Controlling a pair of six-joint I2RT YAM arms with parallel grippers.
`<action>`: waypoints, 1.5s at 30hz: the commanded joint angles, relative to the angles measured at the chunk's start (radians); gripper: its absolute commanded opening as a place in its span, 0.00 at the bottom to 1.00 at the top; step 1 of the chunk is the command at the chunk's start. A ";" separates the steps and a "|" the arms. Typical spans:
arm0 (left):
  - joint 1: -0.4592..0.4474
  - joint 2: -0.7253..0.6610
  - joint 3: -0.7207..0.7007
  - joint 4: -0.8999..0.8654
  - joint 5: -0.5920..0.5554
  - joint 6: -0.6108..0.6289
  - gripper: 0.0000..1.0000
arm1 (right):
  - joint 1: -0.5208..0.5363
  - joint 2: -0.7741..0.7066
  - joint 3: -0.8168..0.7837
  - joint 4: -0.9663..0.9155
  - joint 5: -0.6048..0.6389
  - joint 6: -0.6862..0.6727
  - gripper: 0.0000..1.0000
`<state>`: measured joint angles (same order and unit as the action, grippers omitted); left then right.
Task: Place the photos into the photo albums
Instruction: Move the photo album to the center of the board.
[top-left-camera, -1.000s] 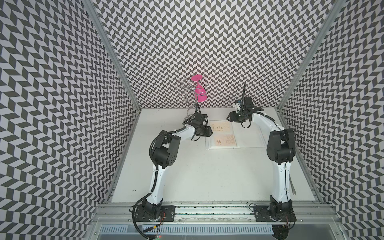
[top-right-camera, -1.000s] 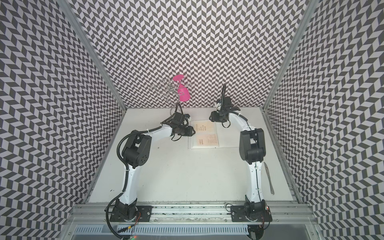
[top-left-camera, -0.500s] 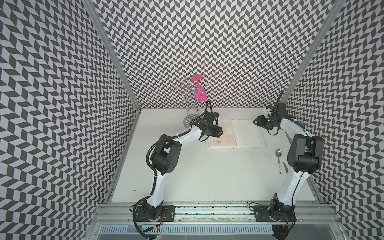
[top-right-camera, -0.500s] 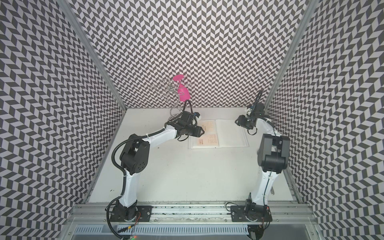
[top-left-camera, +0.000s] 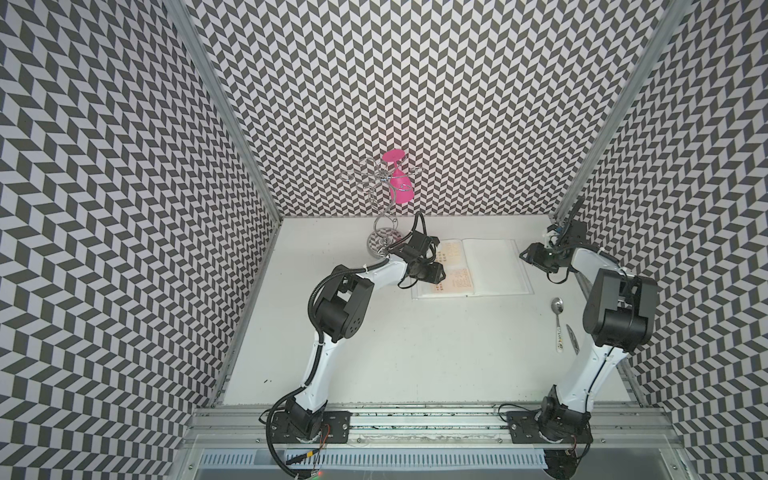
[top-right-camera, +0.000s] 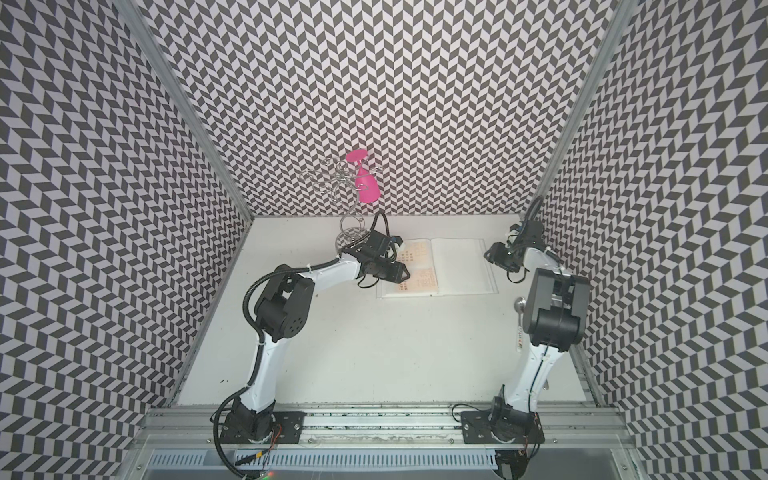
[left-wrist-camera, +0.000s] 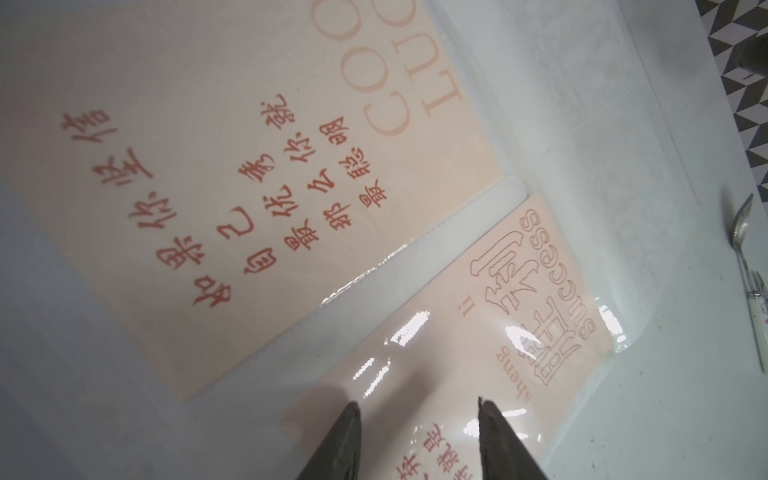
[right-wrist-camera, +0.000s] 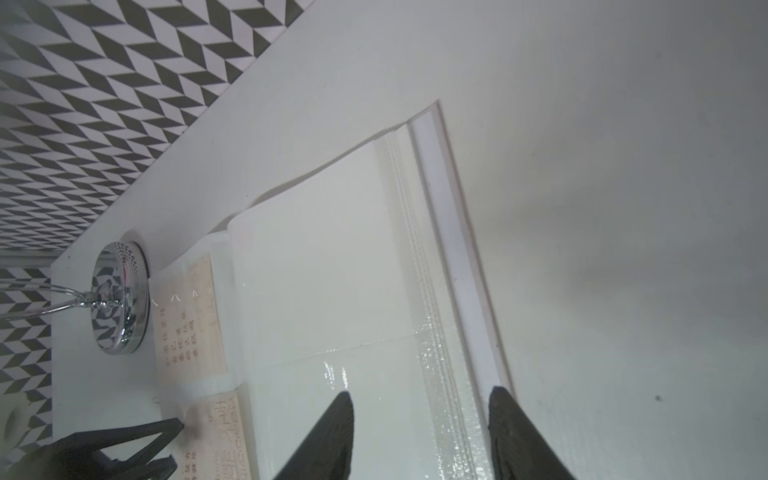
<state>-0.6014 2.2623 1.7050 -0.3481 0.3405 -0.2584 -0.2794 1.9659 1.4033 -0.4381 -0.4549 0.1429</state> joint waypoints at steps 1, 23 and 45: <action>-0.003 0.016 0.003 -0.033 0.011 0.008 0.47 | 0.002 0.035 -0.005 0.027 0.018 -0.013 0.52; 0.025 0.022 -0.015 -0.023 -0.028 0.005 0.47 | -0.035 0.106 -0.020 -0.033 0.020 -0.027 0.52; 0.025 0.044 -0.036 -0.020 -0.063 0.010 0.48 | -0.037 0.109 -0.066 -0.111 -0.070 -0.114 0.51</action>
<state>-0.5819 2.2631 1.7016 -0.3428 0.3092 -0.2546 -0.3111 2.0407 1.3510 -0.4515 -0.5198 0.0685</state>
